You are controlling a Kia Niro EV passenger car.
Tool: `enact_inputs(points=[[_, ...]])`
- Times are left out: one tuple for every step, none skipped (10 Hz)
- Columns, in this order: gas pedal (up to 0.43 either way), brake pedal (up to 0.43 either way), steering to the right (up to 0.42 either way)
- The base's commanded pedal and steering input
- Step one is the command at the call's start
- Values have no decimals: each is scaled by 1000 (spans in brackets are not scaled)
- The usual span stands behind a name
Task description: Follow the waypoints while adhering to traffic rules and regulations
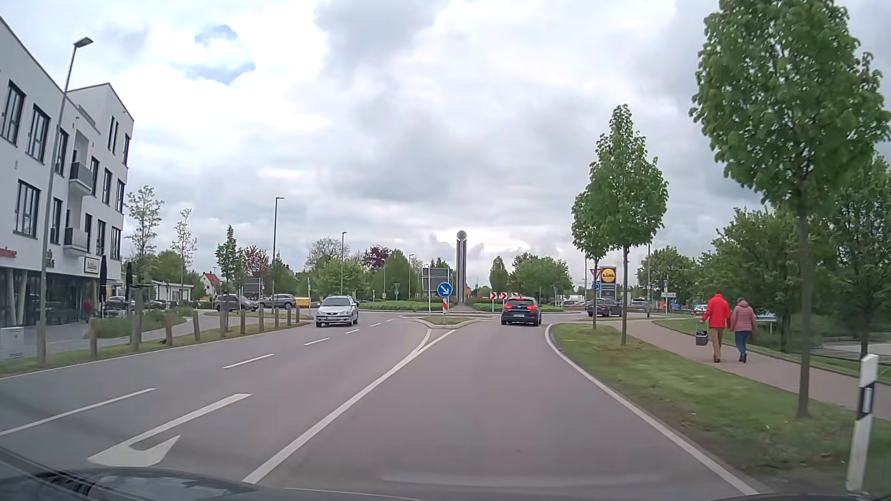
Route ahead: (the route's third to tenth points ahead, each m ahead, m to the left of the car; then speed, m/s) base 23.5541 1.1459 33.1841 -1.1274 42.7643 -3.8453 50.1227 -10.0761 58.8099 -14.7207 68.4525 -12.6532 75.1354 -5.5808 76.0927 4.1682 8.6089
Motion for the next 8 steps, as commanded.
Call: enact_inputs(points=[[47, 12, 12], [28, 12, 12], [20, 12, 12], [8, 12, 12], [0, 12, 12], [0, 6, 12], [0, 6, 12], [0, 12, 12]])
